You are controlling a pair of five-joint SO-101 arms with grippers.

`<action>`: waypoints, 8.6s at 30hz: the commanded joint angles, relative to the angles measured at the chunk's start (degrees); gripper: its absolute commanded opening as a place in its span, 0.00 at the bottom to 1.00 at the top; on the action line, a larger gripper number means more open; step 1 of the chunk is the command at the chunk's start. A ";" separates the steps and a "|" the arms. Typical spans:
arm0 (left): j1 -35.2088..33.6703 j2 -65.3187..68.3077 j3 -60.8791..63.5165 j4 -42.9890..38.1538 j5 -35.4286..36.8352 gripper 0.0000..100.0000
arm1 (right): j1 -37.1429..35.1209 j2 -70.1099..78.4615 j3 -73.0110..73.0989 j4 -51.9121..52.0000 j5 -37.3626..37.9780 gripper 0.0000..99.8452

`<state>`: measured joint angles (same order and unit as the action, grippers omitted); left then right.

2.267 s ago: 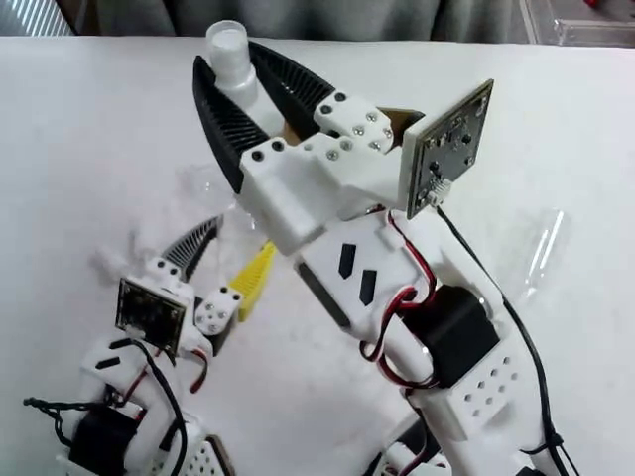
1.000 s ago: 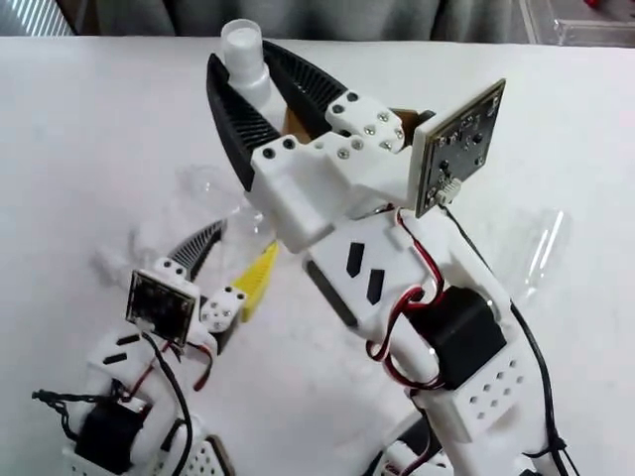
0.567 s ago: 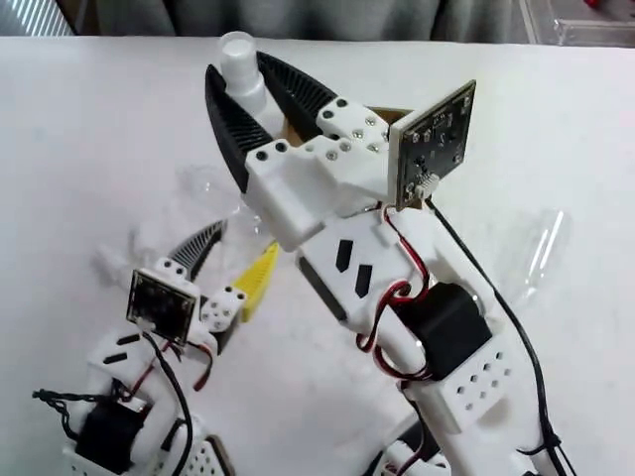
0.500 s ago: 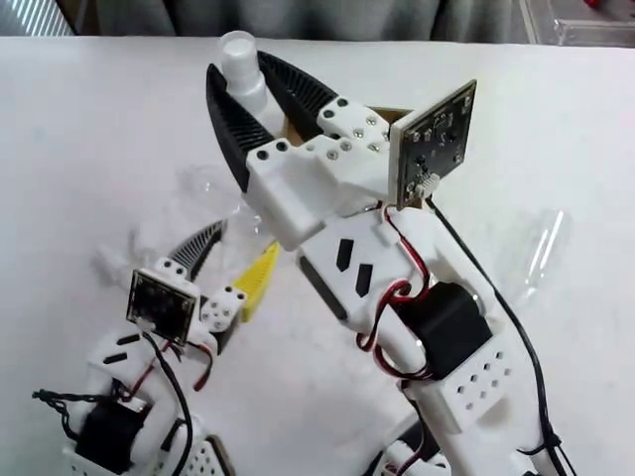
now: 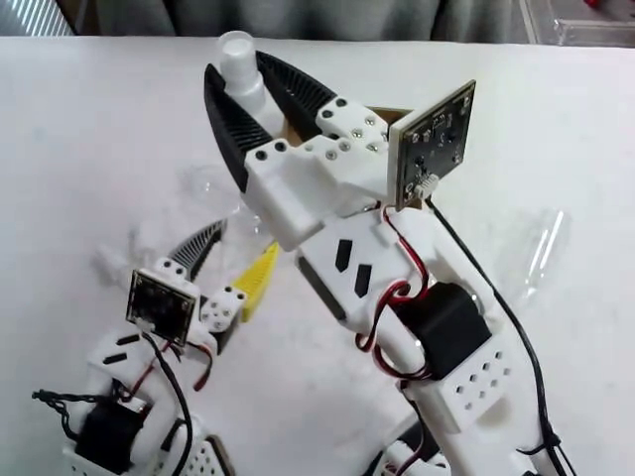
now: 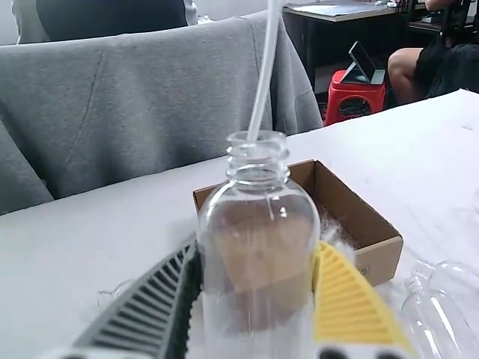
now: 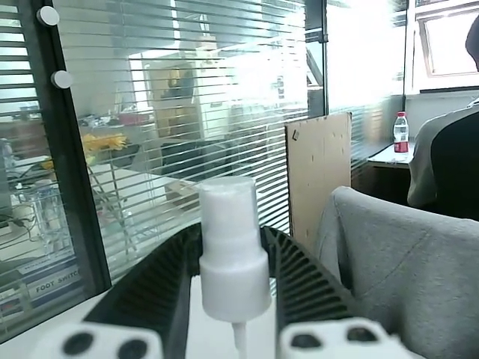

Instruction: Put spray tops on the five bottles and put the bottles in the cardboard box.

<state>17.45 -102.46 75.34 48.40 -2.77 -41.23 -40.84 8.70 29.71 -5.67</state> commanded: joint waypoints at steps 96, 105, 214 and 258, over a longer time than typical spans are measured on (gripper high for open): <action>0.13 -1.01 -0.62 -1.32 0.18 0.08 | 9.01 4.09 9.41 17.89 -0.97 0.02; 0.13 -1.01 -0.44 -1.41 0.18 0.08 | 8.04 -0.04 13.10 17.89 -0.53 0.02; -12.97 107.56 -39.74 -81.41 21.89 0.02 | 35.03 61.67 -18.73 31.25 8.00 0.02; -12.00 136.48 -64.88 -87.56 11.60 0.02 | 41.19 65.01 -21.45 26.51 4.31 0.02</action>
<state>4.70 30.20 17.67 -37.41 12.18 -0.53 24.40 -12.13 57.14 -0.84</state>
